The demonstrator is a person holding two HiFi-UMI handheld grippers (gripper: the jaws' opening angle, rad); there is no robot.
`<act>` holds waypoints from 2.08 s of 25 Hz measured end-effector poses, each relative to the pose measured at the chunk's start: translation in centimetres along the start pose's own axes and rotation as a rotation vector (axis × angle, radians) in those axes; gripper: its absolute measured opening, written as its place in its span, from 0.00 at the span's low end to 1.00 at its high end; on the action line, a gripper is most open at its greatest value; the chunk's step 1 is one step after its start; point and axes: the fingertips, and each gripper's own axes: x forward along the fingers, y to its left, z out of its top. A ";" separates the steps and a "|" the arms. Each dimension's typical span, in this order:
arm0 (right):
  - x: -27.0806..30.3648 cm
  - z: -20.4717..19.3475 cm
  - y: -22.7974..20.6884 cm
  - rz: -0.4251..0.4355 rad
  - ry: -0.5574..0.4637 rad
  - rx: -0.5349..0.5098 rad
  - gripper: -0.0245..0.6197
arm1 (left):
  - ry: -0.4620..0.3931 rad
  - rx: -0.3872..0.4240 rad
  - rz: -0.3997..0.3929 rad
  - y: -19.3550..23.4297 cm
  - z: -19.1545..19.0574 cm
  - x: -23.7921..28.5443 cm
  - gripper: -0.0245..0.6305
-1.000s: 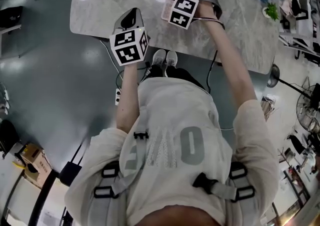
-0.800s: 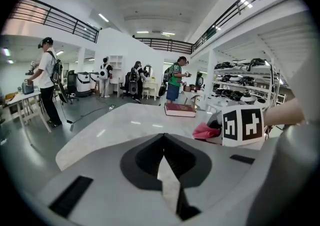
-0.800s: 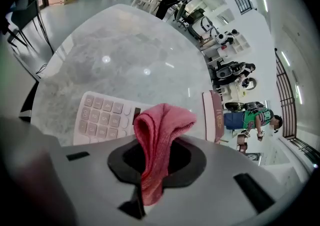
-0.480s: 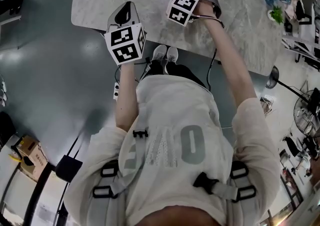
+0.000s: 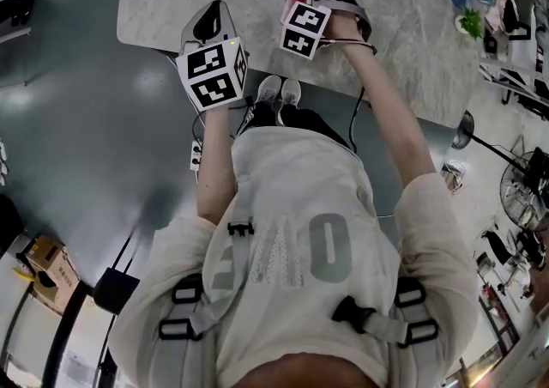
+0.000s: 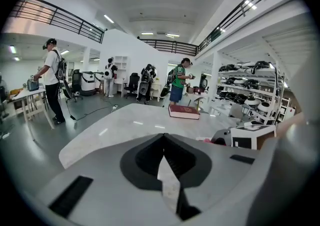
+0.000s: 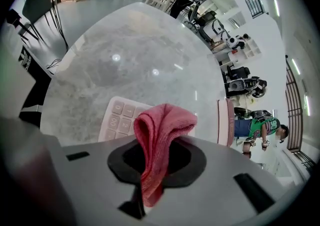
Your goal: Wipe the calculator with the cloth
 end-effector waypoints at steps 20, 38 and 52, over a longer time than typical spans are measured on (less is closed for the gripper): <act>-2.4 1.8 7.0 0.053 -0.057 -0.017 0.13 | -0.091 0.049 -0.083 -2.4 2.2 -0.1 0.07; -3.2 2.0 7.8 0.087 -0.084 -0.009 0.13 | -0.050 0.034 -0.119 -3.6 2.2 0.3 0.07; -7.9 -1.1 -7.2 -0.126 -0.107 0.138 0.13 | -0.137 0.067 -0.168 -6.2 7.6 -0.4 0.07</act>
